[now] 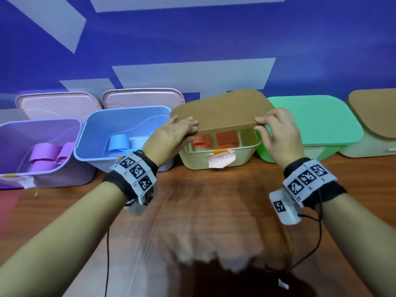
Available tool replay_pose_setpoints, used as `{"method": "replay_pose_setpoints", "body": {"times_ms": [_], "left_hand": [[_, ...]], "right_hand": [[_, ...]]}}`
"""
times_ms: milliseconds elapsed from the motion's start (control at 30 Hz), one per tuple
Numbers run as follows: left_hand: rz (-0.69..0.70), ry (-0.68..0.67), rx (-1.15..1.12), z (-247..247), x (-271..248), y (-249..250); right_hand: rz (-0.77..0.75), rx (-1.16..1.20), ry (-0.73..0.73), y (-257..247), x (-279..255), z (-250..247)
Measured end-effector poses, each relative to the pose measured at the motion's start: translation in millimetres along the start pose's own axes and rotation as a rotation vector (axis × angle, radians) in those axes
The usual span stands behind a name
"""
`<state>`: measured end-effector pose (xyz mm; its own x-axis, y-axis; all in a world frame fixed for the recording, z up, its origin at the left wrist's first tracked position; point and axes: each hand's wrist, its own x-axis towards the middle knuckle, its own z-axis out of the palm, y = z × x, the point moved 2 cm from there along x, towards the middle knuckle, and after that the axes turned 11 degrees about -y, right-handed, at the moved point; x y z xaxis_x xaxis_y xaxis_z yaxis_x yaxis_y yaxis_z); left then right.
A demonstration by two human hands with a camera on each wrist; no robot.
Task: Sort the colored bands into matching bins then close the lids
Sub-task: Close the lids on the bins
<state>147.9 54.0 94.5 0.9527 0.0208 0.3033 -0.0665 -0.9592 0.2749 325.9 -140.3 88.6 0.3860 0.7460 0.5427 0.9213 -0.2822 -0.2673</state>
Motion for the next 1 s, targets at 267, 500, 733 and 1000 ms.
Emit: {"method": "replay_pose_setpoints", "body": {"times_ms": [267, 500, 733, 1000], "left_hand": [[-0.279, -0.09, -0.207, 17, -1, -6], [-0.48, -0.045, -0.324, 28, -16, -17], [-0.795, -0.066, -0.572, 27, -13, -20], [-0.914, -0.053, -0.654, 36, -6, -20]], "right_hand": [[0.173, 0.089, -0.155, 1, -12, 20], [0.337, 0.309, -0.174, -3, -26, 16], [0.79, 0.391, -0.174, 8, 6, 23], [0.934, 0.289, -0.381, 22, 20, 40]]}}
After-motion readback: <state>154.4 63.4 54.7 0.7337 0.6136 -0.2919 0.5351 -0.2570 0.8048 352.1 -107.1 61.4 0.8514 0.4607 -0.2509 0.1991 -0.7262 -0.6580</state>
